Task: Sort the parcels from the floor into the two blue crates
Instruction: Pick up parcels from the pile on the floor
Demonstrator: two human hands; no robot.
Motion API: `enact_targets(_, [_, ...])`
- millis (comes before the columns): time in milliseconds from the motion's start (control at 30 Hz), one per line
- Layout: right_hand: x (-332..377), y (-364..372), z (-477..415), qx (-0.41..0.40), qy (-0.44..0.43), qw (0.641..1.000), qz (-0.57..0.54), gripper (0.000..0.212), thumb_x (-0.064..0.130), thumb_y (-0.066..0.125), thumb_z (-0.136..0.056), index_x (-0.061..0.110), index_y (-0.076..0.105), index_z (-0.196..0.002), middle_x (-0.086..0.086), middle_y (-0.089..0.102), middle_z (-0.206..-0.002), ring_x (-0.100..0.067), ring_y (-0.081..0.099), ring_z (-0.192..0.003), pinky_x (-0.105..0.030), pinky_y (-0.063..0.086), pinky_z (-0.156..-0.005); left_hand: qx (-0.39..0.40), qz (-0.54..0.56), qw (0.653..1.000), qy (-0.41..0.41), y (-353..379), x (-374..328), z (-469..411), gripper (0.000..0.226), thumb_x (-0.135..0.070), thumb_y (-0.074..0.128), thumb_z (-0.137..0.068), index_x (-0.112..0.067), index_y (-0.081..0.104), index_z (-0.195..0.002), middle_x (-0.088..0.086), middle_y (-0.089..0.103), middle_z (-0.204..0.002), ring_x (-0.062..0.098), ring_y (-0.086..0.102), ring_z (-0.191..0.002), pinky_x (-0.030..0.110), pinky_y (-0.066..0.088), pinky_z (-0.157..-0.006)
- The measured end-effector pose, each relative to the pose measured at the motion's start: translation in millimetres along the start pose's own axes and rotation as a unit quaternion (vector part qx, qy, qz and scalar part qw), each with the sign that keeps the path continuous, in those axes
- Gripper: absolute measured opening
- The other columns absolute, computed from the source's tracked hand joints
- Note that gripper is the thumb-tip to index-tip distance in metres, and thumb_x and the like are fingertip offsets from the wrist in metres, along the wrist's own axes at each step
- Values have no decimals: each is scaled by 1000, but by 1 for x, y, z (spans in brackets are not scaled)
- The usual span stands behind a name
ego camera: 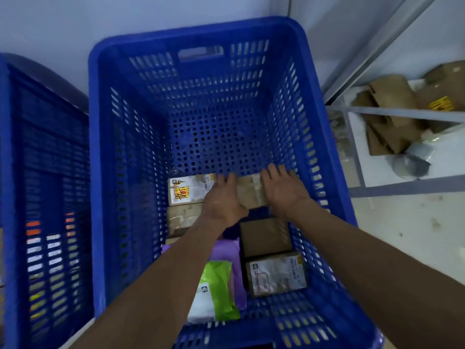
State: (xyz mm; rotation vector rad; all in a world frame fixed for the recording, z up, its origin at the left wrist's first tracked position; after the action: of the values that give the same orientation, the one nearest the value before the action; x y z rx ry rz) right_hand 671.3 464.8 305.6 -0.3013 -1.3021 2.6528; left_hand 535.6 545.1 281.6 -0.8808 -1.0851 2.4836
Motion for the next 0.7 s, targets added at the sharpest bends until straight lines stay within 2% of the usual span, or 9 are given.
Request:
enact_targets(100, [1, 14, -18, 7, 2, 1000, 3, 96, 31, 82, -72, 6, 23, -144, -14, 32, -138, -32, 36, -126, -43, 39, -103, 20, 86, 995, -49, 15, 8, -16, 90, -26, 88, -65, -28, 32, -136, 7, 40, -128, 27, 57, -98, 32, 48, -76])
enact_targets(300, [2, 37, -33, 66, -7, 998, -7, 91, 19, 77, -79, 4, 19, -148, -16, 27, -144, -33, 33, -130, -39, 38, -104, 63, 133, 987, -70, 50, 17, -23, 99, -30, 90, -67, -28, 27, -145, 8, 39, -133, 28, 52, -114, 38, 49, -96])
enact_targets(400, [1, 49, -34, 87, -6, 996, -37, 88, 18, 74, -82, 8, 18, -149, -15, 26, -144, -33, 33, -131, -41, 43, -101, 97, 130, 984, -71, 60, 19, -27, 99, -35, 87, -72, -27, 25, -149, 9, 39, -137, 28, 50, -120, 37, 45, -104])
enact_targets(500, [1, 58, -32, 96, -7, 994, -53, 85, 20, 71, -85, 10, 17, -150, -15, 25, -145, -33, 32, -131, -40, 42, -99, 114, 117, 984, -73, 67, 19, -31, 92, -38, 81, -79, -27, 22, -150, 11, 36, -141, 30, 51, -122, 36, 44, -105])
enact_targets(600, [-2, 61, -33, 100, -8, 991, -85, 84, 31, 70, -84, 11, 21, -149, -15, 25, -145, -32, 31, -132, -41, 38, -103, 122, 96, 985, -79, 73, 19, -35, 81, -32, 76, -84, -27, 24, -146, 14, 36, -140, 33, 53, -118, 38, 47, -103])
enact_targets(700, [2, 64, -32, 106, 8, 989, -108, 70, 33, 64, -88, 9, 30, -144, -15, 29, -142, -31, 33, -131, -43, 37, -104, 130, 66, 985, -89, 78, 15, -36, 80, -23, 69, -89, -26, 19, -151, 17, 32, -148, 35, 52, -123, 38, 47, -103])
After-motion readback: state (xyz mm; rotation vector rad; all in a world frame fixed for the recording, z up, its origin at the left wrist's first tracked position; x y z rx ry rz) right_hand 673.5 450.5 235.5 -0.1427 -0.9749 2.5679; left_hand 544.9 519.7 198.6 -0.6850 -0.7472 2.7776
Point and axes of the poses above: each hand's wrist, its own z-axis away from the middle knuckle, its own y-axis out of the palm, x = y × z, the point moved 2 cm from there along -z, towards the middle knuckle
